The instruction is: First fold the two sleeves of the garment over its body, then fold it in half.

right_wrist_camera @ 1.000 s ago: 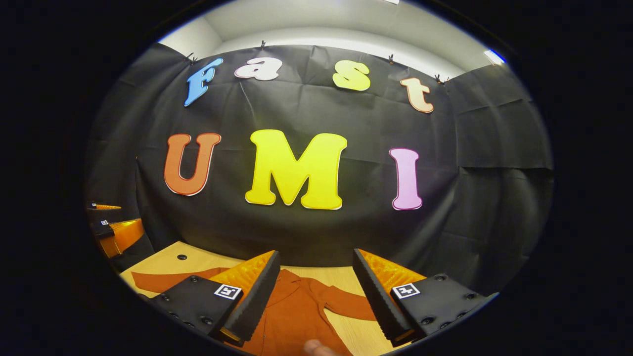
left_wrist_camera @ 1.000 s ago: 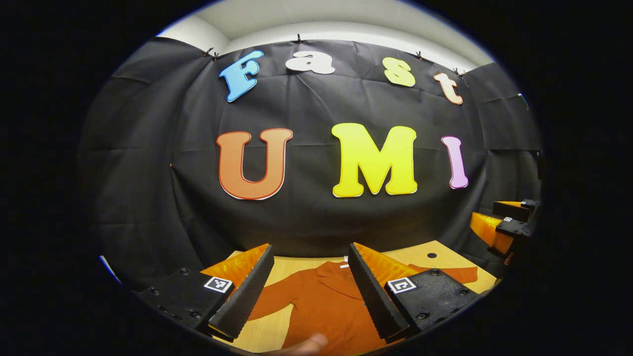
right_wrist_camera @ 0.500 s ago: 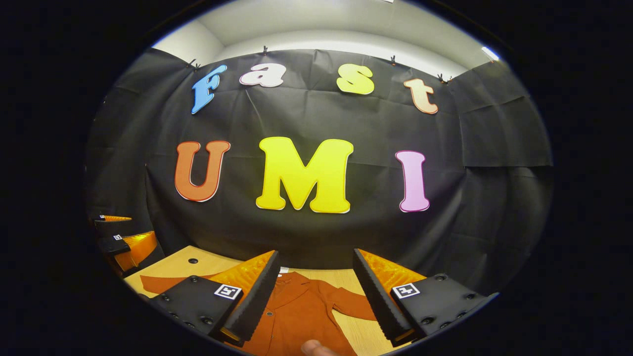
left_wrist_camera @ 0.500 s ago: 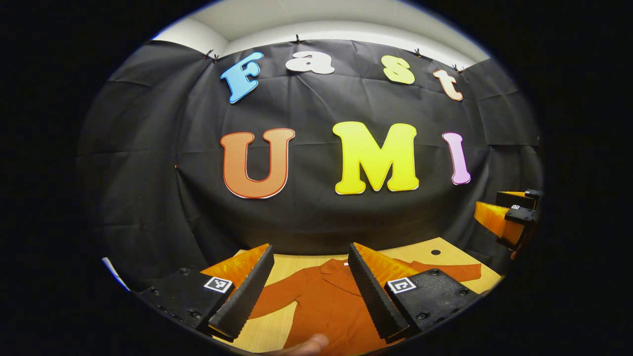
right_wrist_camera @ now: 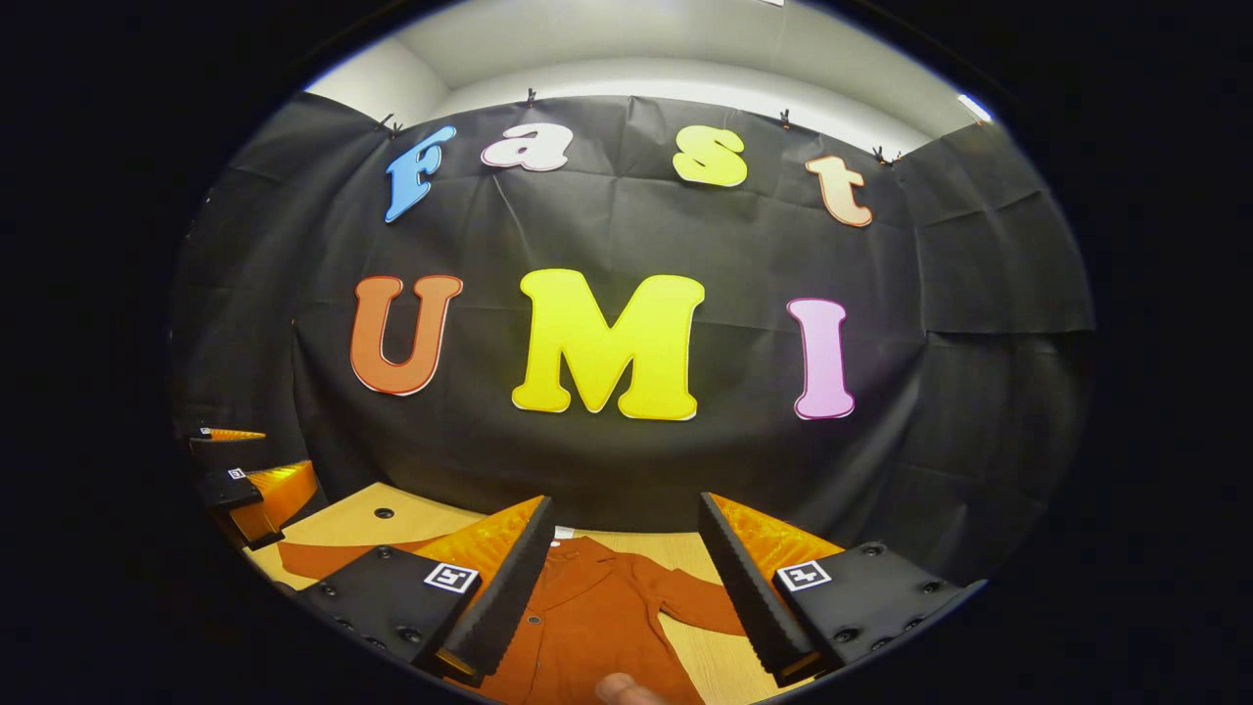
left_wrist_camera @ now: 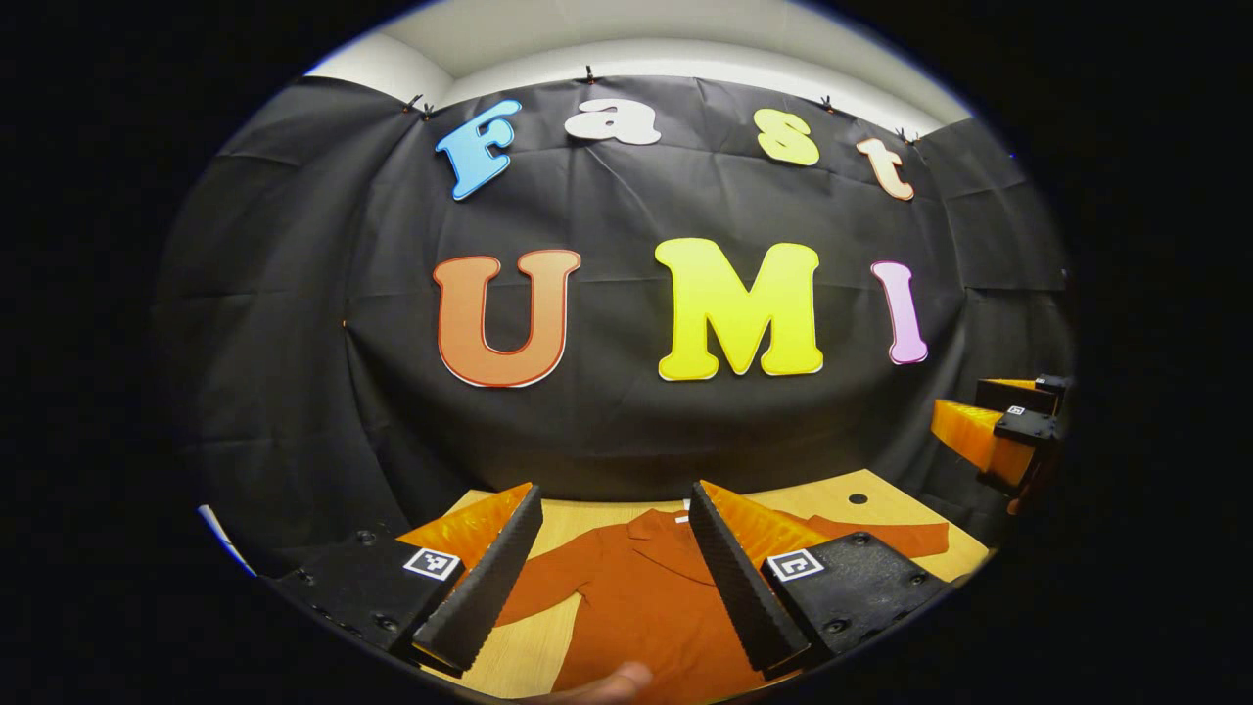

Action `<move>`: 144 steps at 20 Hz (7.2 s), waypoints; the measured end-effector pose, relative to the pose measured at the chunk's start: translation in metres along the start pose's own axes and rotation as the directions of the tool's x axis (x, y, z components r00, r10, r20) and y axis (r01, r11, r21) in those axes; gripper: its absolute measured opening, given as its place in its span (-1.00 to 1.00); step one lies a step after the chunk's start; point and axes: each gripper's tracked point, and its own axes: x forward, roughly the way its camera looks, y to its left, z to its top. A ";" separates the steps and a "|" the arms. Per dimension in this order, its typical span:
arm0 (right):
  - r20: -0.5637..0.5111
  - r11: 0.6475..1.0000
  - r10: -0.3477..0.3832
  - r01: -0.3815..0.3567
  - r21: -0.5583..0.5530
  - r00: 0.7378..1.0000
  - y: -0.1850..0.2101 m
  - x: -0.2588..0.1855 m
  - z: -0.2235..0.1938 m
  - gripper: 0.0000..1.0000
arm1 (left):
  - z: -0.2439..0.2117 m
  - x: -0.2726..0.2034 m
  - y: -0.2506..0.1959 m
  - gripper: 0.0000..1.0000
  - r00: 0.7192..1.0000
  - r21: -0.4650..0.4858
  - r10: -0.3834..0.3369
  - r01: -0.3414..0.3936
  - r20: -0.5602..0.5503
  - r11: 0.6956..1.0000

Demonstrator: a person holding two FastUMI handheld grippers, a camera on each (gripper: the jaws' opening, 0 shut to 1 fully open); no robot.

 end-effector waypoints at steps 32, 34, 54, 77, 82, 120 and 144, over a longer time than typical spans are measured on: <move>-0.040 0.997 0.075 -0.076 -0.012 0.996 0.009 0.003 -0.015 0.89 | -0.012 -0.013 -0.013 0.95 1.000 -0.009 0.024 -0.024 -0.018 1.000; -0.041 0.997 0.076 -0.077 -0.011 0.996 0.006 0.003 -0.015 0.90 | -0.014 -0.013 -0.014 0.95 0.999 -0.010 0.027 -0.027 -0.025 1.000; -0.172 0.970 -0.241 0.240 -0.027 0.955 -0.189 0.110 -0.079 0.89 | -0.039 -0.009 -0.038 0.96 0.989 0.009 0.084 -0.083 -0.121 0.996; -0.824 0.900 -0.318 0.422 -0.107 0.469 -0.385 0.084 -0.398 0.92 | -0.121 -0.023 -0.118 0.99 0.927 0.060 0.110 -0.095 -0.360 0.994; -0.927 0.848 -0.111 0.521 0.101 0.359 -0.376 0.076 -0.414 0.89 | -0.128 -0.033 -0.124 1.00 0.916 0.079 0.130 -0.108 -0.379 0.991; -0.721 0.895 0.317 0.058 0.443 0.616 0.009 0.204 -0.169 -0.89 | -0.168 -0.056 0.005 1.00 0.897 -0.002 0.047 -0.053 -0.439 0.999; -0.843 0.973 0.230 -0.098 0.209 0.486 0.293 0.248 -0.286 0.56 | -0.231 -0.121 0.120 1.00 0.788 -0.083 0.218 -0.321 -0.576 0.943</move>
